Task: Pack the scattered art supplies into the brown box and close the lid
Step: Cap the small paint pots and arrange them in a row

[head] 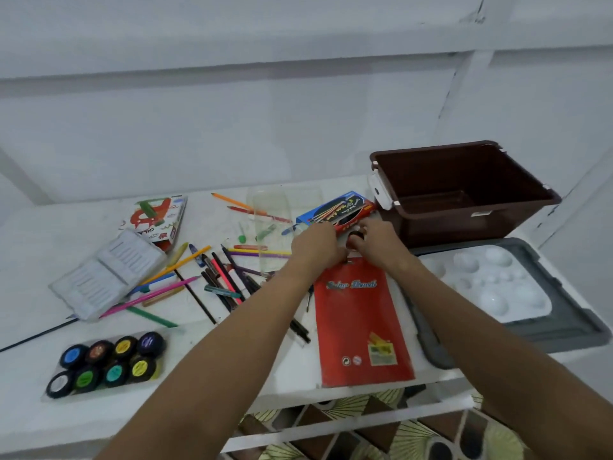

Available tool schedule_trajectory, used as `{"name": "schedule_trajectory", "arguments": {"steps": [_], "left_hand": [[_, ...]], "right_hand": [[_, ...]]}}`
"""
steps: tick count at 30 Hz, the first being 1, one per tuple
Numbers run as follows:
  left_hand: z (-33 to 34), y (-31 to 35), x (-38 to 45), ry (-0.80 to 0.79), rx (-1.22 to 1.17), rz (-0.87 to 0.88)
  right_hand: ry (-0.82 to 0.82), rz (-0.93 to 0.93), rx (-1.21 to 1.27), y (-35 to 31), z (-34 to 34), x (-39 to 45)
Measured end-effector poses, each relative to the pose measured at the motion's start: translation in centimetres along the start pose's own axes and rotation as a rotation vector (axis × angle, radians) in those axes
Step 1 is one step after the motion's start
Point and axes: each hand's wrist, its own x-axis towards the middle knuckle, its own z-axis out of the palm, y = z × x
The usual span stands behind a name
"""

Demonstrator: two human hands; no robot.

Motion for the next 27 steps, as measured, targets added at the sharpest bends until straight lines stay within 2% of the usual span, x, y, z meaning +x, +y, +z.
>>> {"name": "schedule_trajectory", "arguments": {"steps": [10,15,20,24,27], "left_hand": [[0.8,0.7,0.4,-0.015,-0.092,-0.053],[-0.8,0.2,0.6,0.075,-0.146,-0.063],[-4.6,-1.3,-0.1,0.163,-0.274,-0.104],[-7.4,-4.1,-3.4,0.218,-0.287,-0.128],[-8.7,-7.2,-7.1,0.210,-0.262,-0.177]], "right_hand": [[-0.074,0.044,0.078,1.0,1.2,1.5],[0.061,-0.075,0.156,0.2,0.2,0.1],[0.100,-0.192,0.244,-2.2,-0.7,-1.7],[0.041,-0.284,0.250,-5.1,-0.2,-3.1],[-0.076,-0.376,0.327,-8.1,1.4,-4.6]]}}
